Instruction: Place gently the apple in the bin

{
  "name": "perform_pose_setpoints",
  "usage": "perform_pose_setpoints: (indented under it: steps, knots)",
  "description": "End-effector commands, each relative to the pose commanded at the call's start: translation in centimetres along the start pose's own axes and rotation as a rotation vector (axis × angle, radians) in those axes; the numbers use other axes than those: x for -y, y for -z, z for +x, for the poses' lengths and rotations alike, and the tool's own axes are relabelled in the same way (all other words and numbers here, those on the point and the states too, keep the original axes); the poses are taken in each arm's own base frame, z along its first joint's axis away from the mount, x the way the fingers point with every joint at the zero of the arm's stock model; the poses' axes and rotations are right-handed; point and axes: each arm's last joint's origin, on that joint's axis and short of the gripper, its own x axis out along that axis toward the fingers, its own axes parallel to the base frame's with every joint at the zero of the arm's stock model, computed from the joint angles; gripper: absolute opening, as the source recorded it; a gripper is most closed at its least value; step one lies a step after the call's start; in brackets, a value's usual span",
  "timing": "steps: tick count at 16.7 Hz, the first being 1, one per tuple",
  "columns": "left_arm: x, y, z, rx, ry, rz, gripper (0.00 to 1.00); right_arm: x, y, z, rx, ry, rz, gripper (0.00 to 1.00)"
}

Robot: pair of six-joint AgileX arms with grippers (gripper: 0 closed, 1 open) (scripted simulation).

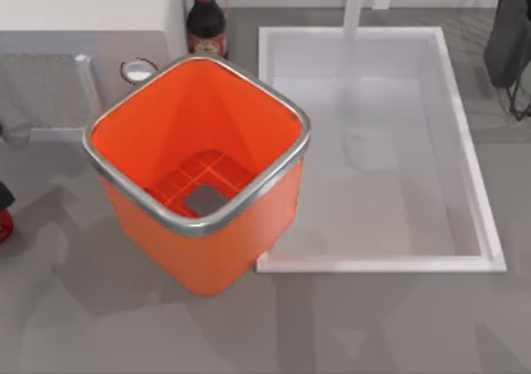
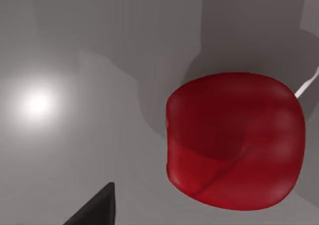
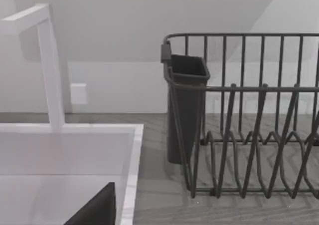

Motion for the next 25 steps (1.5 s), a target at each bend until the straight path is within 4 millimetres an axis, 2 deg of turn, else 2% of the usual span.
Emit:
perform_pose_setpoints:
  steps: [4,6,9,13,19,25]
  knots:
    - [0.7,0.3,0.1,0.000,0.000,0.001,1.00,0.0,0.0,0.0,0.000,0.000,0.000,1.00]
    - [1.3,0.8,0.7,0.000,0.000,0.001,1.00,0.0,0.0,0.0,0.000,0.000,0.000,1.00]
    - [1.7,1.2,3.2,-0.003,0.004,0.002,1.00,0.0,0.0,0.0,0.000,0.000,0.000,1.00]
    - [0.5,0.4,6.5,-0.004,0.005,0.000,1.00,0.0,0.0,0.0,0.000,0.000,0.000,1.00]
    - [0.0,0.0,7.0,0.000,0.000,0.000,1.00,0.0,0.0,0.0,0.000,0.000,0.000,1.00]
    - [0.0,0.0,7.0,0.000,0.000,0.000,0.55,0.0,0.0,0.0,0.000,0.000,0.000,1.00]
